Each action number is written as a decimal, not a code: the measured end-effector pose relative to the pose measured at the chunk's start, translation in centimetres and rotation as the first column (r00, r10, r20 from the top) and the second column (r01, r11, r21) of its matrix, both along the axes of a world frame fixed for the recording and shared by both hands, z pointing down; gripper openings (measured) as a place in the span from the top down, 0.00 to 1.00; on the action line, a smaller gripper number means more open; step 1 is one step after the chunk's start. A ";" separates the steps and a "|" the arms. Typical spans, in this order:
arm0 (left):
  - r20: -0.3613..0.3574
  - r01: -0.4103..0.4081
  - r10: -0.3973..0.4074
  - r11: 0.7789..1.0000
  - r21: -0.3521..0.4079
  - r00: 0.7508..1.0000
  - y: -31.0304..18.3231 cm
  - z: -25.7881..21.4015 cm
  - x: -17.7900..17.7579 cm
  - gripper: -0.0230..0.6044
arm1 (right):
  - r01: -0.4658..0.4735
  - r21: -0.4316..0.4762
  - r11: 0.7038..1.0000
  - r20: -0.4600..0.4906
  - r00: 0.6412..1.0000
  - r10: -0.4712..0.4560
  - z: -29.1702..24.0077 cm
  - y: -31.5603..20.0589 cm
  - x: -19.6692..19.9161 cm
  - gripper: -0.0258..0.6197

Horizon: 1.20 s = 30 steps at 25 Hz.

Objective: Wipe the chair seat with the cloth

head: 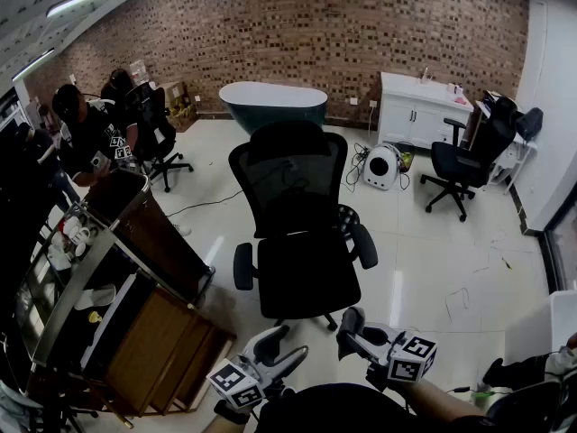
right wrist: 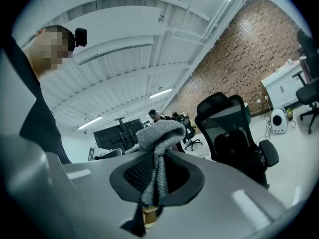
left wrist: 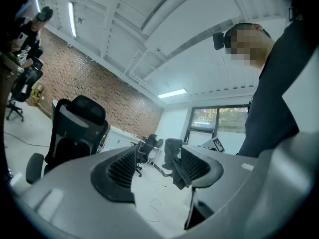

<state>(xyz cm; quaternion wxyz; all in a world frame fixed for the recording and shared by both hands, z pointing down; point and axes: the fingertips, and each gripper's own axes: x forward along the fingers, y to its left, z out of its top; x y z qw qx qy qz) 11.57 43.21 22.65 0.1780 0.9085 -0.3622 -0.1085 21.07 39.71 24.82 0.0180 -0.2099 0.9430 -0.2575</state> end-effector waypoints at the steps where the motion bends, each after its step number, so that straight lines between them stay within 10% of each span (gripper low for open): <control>1: 0.000 0.003 -0.003 1.000 -0.001 1.000 -0.1 0.1 0.4 0.48 | 0.005 0.002 1.000 0.000 1.000 -0.005 0.1 -0.1 0.4 0.91; 17: 0.020 0.055 -0.055 0.998 -0.034 0.998 -3.5 1.5 1.7 0.48 | 0.039 -0.007 0.999 0.010 0.999 -0.039 1.6 -3.8 2.0 0.91; 30: -0.027 -0.038 0.036 0.998 -0.059 0.999 -16.9 2.4 -6.1 0.48 | -0.022 -0.011 1.000 -0.018 1.000 0.022 1.9 -16.4 -7.0 0.91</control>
